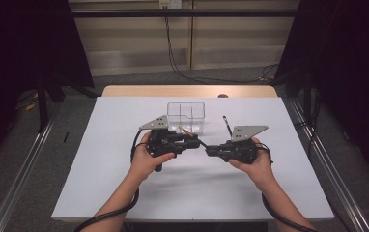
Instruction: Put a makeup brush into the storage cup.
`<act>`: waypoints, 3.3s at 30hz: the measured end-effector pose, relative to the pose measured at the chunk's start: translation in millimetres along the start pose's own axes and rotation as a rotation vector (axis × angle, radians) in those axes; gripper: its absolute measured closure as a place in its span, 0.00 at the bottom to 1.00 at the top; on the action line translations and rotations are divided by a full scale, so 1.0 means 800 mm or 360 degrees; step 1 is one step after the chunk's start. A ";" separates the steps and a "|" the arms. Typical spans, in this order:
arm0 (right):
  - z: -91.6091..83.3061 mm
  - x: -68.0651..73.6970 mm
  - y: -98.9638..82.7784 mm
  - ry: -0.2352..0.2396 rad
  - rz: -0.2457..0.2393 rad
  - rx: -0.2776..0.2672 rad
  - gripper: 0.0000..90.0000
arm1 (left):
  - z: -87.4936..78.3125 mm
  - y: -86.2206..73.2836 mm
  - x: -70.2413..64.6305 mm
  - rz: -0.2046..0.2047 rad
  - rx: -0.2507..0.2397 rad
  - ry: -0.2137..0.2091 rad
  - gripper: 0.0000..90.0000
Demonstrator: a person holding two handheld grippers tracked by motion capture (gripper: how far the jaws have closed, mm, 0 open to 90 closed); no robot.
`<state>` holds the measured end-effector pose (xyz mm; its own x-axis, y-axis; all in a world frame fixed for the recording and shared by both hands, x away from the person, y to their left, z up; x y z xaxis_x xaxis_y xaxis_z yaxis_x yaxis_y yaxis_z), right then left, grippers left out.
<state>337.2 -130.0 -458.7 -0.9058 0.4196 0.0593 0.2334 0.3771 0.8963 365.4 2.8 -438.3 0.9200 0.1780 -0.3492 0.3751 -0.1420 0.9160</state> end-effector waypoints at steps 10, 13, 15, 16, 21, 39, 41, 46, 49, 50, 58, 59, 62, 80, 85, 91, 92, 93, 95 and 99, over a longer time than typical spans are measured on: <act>0.012 0.003 0.000 0.0000 0.0052 -0.0013 0.94 | -0.003 0.001 0.002 -0.0091 -0.0076 -0.0017 0.86; 0.016 0.005 -0.001 0.0009 0.0072 -0.0015 0.95 | -0.003 0.001 0.001 -0.0108 -0.0094 -0.0021 0.87; 0.018 0.006 -0.002 0.0012 0.0083 -0.0012 0.94 | -0.002 0.001 0.000 -0.0123 -0.0113 -0.0034 0.88; 0.019 0.007 -0.003 0.0014 0.0086 -0.0006 0.94 | -0.001 0.001 0.000 -0.0126 -0.0119 -0.0037 0.88; 0.026 0.009 -0.004 0.0013 0.0109 -0.0001 0.94 | -0.001 0.002 0.000 -0.0136 -0.0125 -0.0030 0.91; 0.041 0.012 -0.005 0.0020 0.0182 -0.0060 0.94 | -0.003 0.001 0.000 -0.0130 -0.0127 -0.0008 0.92; 0.043 0.013 -0.005 0.0023 0.0185 -0.0060 0.94 | -0.003 0.001 0.000 -0.0133 -0.0136 -0.0009 0.92; 0.046 0.014 -0.004 0.0034 0.0198 -0.0075 0.94 | -0.005 0.002 0.000 -0.0124 -0.0143 -0.0006 0.92; 0.047 0.015 -0.003 0.0036 0.0202 -0.0075 0.94 | -0.004 0.002 -0.001 -0.0118 -0.0148 0.0000 0.92; 0.048 0.016 -0.003 0.0039 0.0205 -0.0077 0.94 | -0.005 0.003 -0.002 -0.0116 -0.0149 0.0002 0.92; 0.047 0.016 -0.002 0.0045 0.0232 -0.0095 0.94 | -0.005 0.003 -0.002 -0.0091 -0.0139 0.0006 0.93; 0.047 0.016 -0.002 0.0042 0.0234 -0.0097 0.94 | -0.006 0.004 -0.003 -0.0086 -0.0136 0.0005 0.93; 0.044 0.015 -0.002 0.0037 0.0251 -0.0102 0.91 | -0.006 0.005 -0.004 -0.0071 -0.0133 0.0003 0.93; 0.010 0.001 -0.004 -0.0056 0.0249 -0.0237 0.40 | -0.012 0.007 -0.003 -0.0033 -0.0116 0.0035 0.92; -0.001 -0.002 -0.005 -0.0057 0.0272 -0.0293 0.28 | -0.016 0.007 0.000 -0.0026 -0.0114 0.0057 0.92; -0.011 -0.005 -0.011 -0.0093 0.0261 -0.0288 0.19 | -0.018 0.007 0.000 -0.0015 -0.0109 0.0071 0.92; -0.011 -0.006 -0.013 -0.0094 0.0260 -0.0278 0.19 | -0.018 0.007 0.000 -0.0013 -0.0109 0.0074 0.92; -0.012 -0.006 -0.015 -0.0102 0.0259 -0.0269 0.18 | -0.018 0.008 0.000 -0.0008 -0.0106 0.0077 0.92; -0.014 -0.007 -0.018 -0.0108 0.0264 -0.0257 0.16 | -0.020 0.008 0.001 -0.0006 -0.0102 0.0079 0.92; -0.019 -0.009 -0.025 -0.0130 0.0270 -0.0241 0.14 | -0.022 0.008 0.002 -0.0010 -0.0112 0.0090 0.92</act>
<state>333.6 -153.5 -470.3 -0.8250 0.5341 0.1846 0.3188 0.1701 0.9325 367.0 18.9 -429.2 0.9090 0.2335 -0.3452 0.3702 -0.0720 0.9261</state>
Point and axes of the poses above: each handheld gripper's, and its own axes: z roughly forward along the jaws, y roughly out of its top, x roughly to its left, the point moved 8 cm from there along z, roughly forward along the jaws, and after that the axes turned 2 degrees about -z, right-handed, at the moved point
